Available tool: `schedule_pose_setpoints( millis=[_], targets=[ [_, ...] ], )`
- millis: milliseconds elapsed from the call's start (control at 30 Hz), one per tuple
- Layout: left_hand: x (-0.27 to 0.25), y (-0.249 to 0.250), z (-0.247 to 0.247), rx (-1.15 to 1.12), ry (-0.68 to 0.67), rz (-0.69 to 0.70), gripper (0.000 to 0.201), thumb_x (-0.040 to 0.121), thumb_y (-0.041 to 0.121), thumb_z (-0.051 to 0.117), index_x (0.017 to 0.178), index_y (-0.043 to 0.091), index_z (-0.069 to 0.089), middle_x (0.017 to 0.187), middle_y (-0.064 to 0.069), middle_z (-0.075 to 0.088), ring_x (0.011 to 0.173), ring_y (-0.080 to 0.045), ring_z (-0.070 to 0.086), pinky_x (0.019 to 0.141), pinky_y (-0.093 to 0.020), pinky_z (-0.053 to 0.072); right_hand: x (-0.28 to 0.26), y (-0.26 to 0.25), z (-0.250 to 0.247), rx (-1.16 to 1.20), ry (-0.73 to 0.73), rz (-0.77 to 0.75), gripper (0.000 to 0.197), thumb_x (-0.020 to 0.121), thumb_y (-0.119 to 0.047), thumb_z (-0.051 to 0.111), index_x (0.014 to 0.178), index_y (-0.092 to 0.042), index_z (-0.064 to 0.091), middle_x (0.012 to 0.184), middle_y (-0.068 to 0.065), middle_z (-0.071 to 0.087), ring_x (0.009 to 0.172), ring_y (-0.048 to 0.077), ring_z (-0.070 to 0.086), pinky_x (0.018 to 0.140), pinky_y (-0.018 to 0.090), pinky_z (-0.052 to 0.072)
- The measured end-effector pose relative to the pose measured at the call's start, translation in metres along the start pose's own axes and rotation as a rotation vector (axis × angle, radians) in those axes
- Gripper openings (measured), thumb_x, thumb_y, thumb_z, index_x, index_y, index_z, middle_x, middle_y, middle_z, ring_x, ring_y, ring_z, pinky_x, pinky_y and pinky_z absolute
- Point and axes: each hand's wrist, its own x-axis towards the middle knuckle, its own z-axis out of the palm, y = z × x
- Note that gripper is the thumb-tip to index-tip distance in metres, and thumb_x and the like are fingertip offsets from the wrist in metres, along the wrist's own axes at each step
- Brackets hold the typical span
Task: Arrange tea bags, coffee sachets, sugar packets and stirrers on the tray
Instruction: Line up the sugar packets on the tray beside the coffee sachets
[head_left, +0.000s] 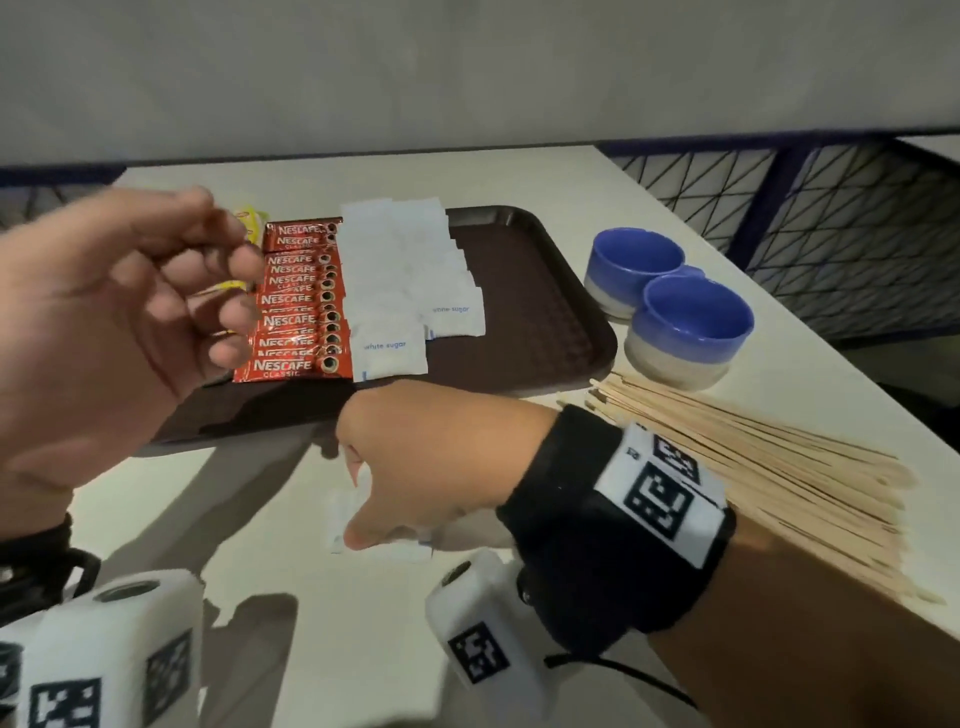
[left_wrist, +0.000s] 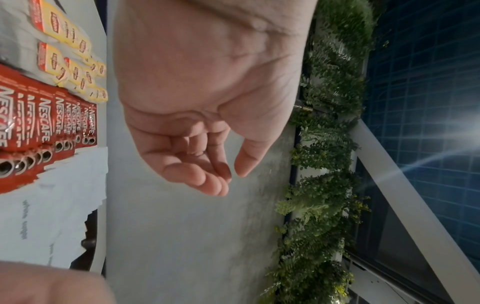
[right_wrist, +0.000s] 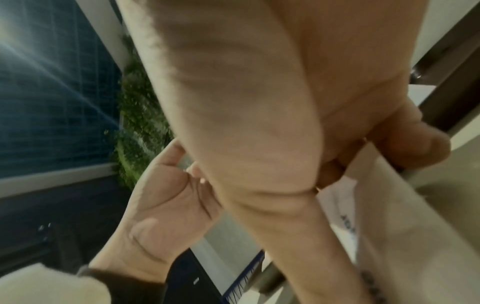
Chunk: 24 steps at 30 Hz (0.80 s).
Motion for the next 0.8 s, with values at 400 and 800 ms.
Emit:
schedule_pose_setpoints(
  millis=[400,800],
  targets=[
    [-0.011,-0.041,0.041,0.234,0.094,-0.012,0.071,0.035,0.062,0.094,0.095,0.027,0.077,0.087,0.0,0.073,0.076,-0.013,0.071,0.06,-0.028,0.06,-0.015,0.052,-0.019,1.503,0.459,0.09,0.02,0.086,-0.017,0.079,0.085,-0.017,0.059,0.082,0.007,0.066,0.054,0.009,0.056,0.04,0.021,0.031],
    [-0.024,-0.056,0.073,0.203,0.168,0.13,0.032,0.073,0.026,0.077,0.097,0.005,0.076,0.106,-0.027,0.073,0.094,-0.049,0.07,0.084,-0.047,0.061,-0.011,0.046,-0.012,1.597,0.562,0.141,0.022,0.084,-0.016,0.081,0.09,-0.014,0.059,0.079,0.013,0.064,0.05,0.02,0.056,0.05,0.03,0.042]
  ],
)
